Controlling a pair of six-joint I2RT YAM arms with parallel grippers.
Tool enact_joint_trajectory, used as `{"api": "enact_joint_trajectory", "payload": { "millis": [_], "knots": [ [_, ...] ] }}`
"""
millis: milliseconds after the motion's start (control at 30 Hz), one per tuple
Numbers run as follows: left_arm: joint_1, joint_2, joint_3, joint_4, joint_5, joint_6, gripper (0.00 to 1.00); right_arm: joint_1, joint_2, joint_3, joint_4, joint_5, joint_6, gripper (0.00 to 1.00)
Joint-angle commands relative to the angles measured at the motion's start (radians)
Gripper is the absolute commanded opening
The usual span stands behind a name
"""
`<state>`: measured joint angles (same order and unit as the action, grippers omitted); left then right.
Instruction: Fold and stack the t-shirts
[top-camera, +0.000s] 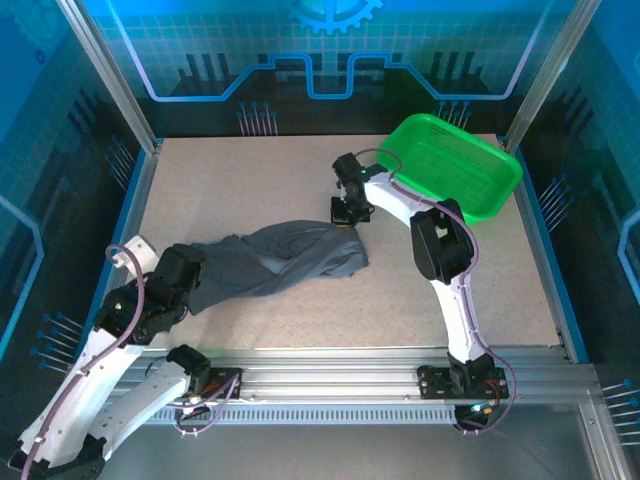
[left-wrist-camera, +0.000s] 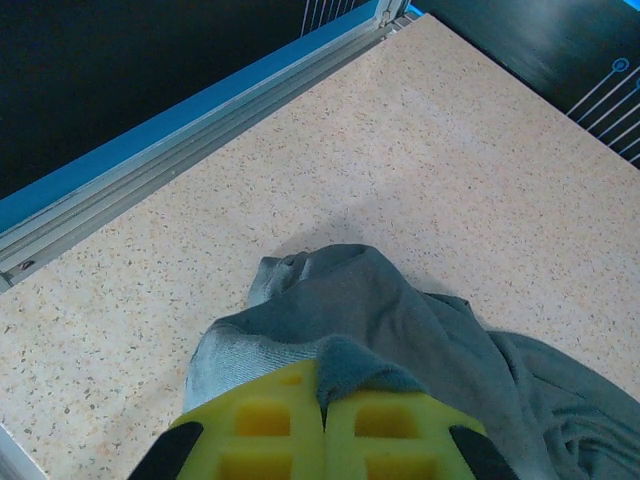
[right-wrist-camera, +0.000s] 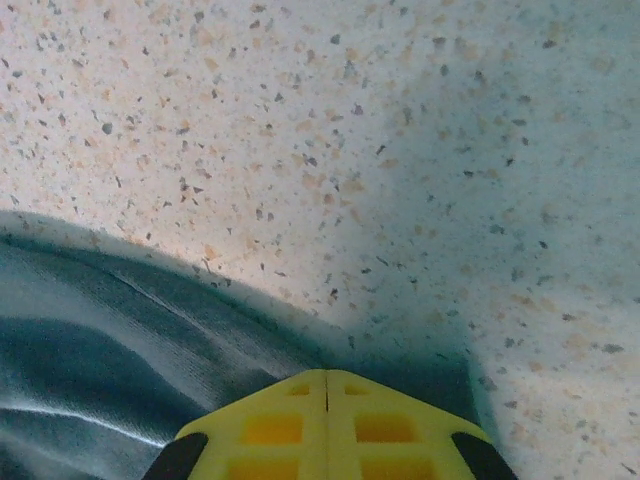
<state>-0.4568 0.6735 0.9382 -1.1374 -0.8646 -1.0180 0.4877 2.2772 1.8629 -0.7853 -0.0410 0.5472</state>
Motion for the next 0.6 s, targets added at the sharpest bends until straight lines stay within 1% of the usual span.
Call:
{"api": "enact_joint_trajectory", "payload": {
  "millis": [0,133,333,433,567],
  "knots": [
    [0.007,0.007,-0.027,0.036,0.038,0.029,0.00,-0.012,-0.082,-0.006,0.006,0.047,0.000,0.00],
    [0.007,0.029,-0.046,0.127,0.120,0.075,0.00,-0.053,-0.096,0.023,0.009,0.072,0.011,0.00],
    [0.022,0.110,-0.041,0.228,0.216,0.094,0.00,-0.132,-0.033,0.144,-0.030,0.100,0.009,0.00],
    [0.093,0.170,-0.027,0.290,0.329,0.102,0.00,-0.182,0.018,0.230,-0.045,0.114,0.021,0.00],
    [0.213,0.290,0.006,0.366,0.510,0.104,0.00,-0.244,0.159,0.455,-0.126,0.108,0.036,0.00]
  ]
}}
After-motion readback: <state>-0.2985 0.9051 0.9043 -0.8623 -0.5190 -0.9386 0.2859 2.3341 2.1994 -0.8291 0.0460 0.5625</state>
